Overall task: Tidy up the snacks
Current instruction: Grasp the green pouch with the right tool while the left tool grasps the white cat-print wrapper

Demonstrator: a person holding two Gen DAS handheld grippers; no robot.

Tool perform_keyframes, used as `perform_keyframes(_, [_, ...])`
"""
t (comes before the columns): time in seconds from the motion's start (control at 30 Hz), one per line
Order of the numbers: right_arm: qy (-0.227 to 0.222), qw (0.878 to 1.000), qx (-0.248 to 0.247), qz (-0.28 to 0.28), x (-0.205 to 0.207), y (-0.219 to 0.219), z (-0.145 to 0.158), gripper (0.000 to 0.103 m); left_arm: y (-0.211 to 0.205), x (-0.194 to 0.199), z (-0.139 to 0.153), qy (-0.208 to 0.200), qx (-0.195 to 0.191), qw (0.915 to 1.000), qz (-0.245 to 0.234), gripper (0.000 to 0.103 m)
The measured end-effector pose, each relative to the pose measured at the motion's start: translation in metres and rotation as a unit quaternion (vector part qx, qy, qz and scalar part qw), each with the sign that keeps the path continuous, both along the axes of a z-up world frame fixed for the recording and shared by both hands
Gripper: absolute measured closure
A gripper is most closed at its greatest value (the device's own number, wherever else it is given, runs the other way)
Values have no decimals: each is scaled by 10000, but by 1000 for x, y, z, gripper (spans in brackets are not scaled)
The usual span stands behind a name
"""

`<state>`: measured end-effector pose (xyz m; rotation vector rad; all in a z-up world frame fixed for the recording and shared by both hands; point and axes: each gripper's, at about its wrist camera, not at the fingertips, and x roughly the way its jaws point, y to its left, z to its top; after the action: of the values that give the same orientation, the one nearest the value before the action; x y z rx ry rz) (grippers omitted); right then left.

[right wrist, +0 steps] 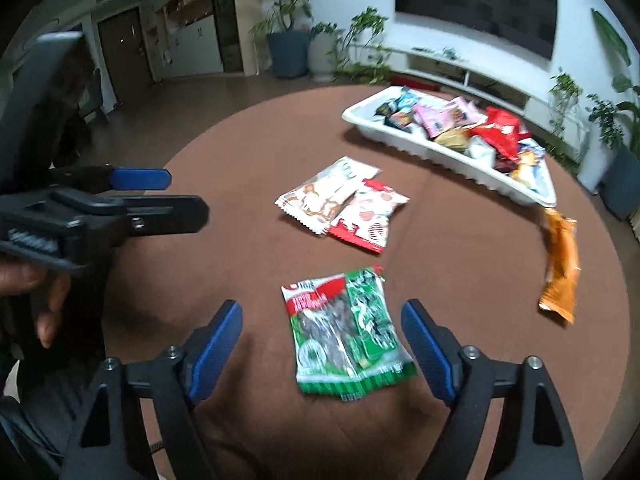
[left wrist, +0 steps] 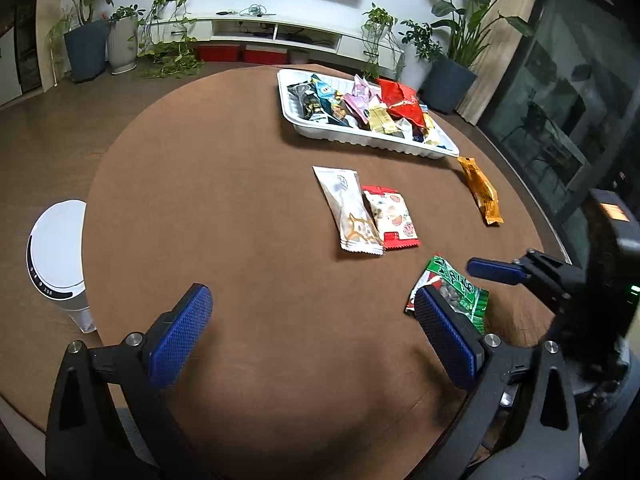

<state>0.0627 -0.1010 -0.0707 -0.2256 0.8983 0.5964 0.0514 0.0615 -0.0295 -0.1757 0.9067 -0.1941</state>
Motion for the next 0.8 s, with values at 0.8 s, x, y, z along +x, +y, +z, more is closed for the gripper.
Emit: perform_keyframes(0.8, [501, 9985, -40, -199, 1, -9, -10, 57, -31, 56, -6, 364, 585, 9970, -355, 1])
